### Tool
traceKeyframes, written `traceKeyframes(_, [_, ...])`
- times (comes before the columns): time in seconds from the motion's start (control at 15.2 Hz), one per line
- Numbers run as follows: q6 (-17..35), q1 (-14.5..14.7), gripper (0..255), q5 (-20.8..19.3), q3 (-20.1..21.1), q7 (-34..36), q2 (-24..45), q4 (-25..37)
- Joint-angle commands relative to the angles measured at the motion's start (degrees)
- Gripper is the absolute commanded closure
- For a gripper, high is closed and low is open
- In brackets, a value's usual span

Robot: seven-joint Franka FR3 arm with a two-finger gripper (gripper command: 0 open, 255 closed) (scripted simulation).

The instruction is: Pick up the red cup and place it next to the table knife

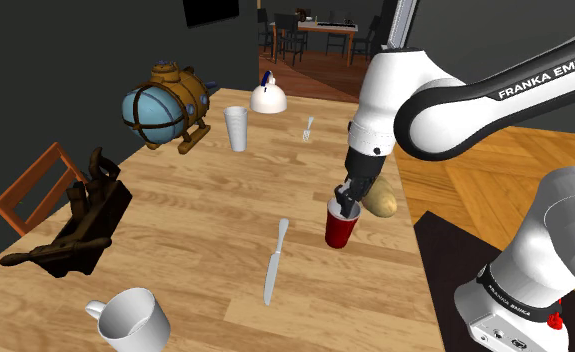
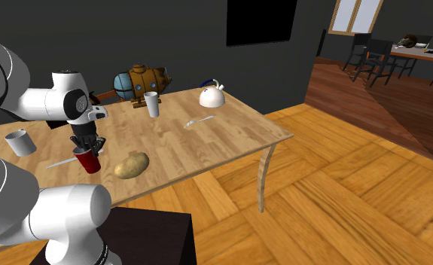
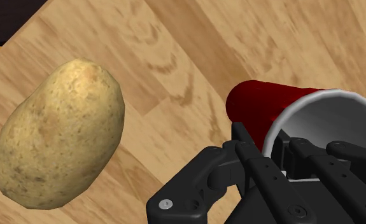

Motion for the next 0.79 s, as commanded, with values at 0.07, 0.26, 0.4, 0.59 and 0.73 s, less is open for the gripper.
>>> traceKeyframes(0.07, [0.0, 0.0, 255, 0.0, 0.0, 0.0, 0.0, 0.0])
traceKeyframes(0.26, [0.0, 0.0, 0, 0.0, 0.0, 0.0, 0.0, 0.0])
traceKeyframes(0.4, [0.0, 0.0, 0, 0.0, 0.0, 0.0, 0.0, 0.0])
traceKeyframes(0.59, [-2.4, -0.2, 0, -0.3, -0.2, 0.1, -1.4, 1.0])
traceKeyframes(0.73, [-7.0, -0.5, 0, -0.9, -0.7, 0.3, -3.7, 3.3])
